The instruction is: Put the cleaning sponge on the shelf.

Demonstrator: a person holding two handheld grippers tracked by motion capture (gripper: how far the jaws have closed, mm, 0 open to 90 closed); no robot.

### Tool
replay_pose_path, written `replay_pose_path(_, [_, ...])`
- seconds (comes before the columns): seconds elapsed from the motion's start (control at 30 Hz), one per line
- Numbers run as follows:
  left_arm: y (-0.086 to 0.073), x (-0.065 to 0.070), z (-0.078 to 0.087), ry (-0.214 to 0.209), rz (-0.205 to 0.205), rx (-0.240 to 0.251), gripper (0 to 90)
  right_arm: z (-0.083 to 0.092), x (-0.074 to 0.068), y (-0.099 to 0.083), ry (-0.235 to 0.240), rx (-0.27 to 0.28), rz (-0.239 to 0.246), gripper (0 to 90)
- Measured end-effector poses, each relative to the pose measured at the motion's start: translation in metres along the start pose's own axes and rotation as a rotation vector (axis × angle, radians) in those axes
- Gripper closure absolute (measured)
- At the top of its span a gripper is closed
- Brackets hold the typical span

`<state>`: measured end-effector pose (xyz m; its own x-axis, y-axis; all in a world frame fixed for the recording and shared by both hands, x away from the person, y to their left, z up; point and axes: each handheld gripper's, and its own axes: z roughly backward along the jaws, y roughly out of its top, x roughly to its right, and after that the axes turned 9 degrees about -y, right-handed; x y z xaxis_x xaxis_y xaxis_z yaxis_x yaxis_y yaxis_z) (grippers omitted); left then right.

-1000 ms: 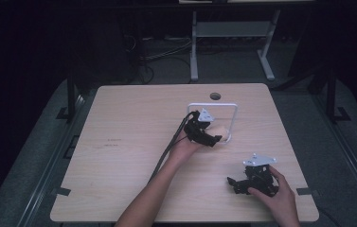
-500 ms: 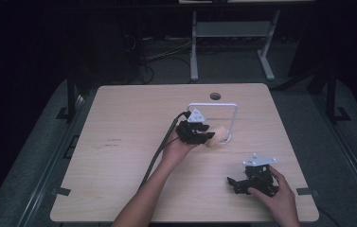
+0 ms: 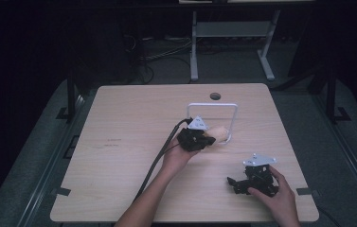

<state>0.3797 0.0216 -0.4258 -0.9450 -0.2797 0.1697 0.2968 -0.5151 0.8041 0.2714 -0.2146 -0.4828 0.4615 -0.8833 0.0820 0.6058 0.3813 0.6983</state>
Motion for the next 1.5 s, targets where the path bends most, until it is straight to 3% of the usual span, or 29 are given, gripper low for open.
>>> replay_pose_path(0.2, [-0.011,-0.001,-0.02,-0.005,0.015,-0.052,89.8,0.0,0.0,0.0,0.002,0.0,-0.002,0.0])
replay_pose_path(0.4, [-0.017,-0.006,-0.028,0.001,0.035,-0.065,89.8,0.0,0.0,0.0,0.001,0.001,-0.001,0.0])
replay_pose_path(1.1, [-0.025,-0.029,-0.003,0.11,0.062,-0.067,89.8,0.0,0.0,0.0,0.002,0.0,-0.002,0.0])
replay_pose_path(1.5, [-0.024,-0.024,0.003,0.093,0.057,-0.075,89.2,0.0,0.0,0.0,0.0,0.0,0.0,0.0])
